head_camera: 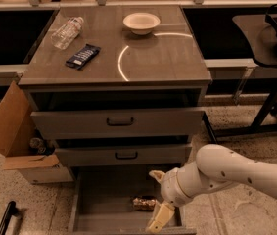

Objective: Pick orange can from bottom drawer and place on counter

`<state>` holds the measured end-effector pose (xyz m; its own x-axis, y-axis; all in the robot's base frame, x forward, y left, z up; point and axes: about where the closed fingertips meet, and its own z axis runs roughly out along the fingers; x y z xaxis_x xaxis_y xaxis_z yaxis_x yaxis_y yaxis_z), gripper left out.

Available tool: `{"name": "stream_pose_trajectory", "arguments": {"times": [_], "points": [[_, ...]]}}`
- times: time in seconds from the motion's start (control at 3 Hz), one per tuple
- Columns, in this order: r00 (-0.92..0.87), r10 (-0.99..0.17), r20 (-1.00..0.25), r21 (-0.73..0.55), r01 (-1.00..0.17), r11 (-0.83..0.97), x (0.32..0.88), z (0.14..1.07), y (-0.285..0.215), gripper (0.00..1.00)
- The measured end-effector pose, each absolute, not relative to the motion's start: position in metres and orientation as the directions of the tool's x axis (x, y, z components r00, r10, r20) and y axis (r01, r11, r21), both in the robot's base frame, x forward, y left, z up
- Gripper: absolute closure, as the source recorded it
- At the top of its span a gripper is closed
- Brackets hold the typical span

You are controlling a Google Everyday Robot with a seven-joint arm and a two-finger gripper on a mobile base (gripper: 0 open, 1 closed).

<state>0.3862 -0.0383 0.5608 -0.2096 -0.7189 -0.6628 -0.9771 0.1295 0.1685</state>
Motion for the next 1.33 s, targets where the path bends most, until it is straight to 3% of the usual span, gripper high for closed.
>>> {"name": "stream_pose_trajectory", "arguments": {"times": [0.67,1.33], "points": [[-0.200,-0.709,-0.676,0.140,-0.980,0.143,0.386,0.553,-0.036,0.00],[-0.214,-0.652,-0.728,0.141,-0.976,0.164,0.415,0.442,-0.004,0.00]]}}
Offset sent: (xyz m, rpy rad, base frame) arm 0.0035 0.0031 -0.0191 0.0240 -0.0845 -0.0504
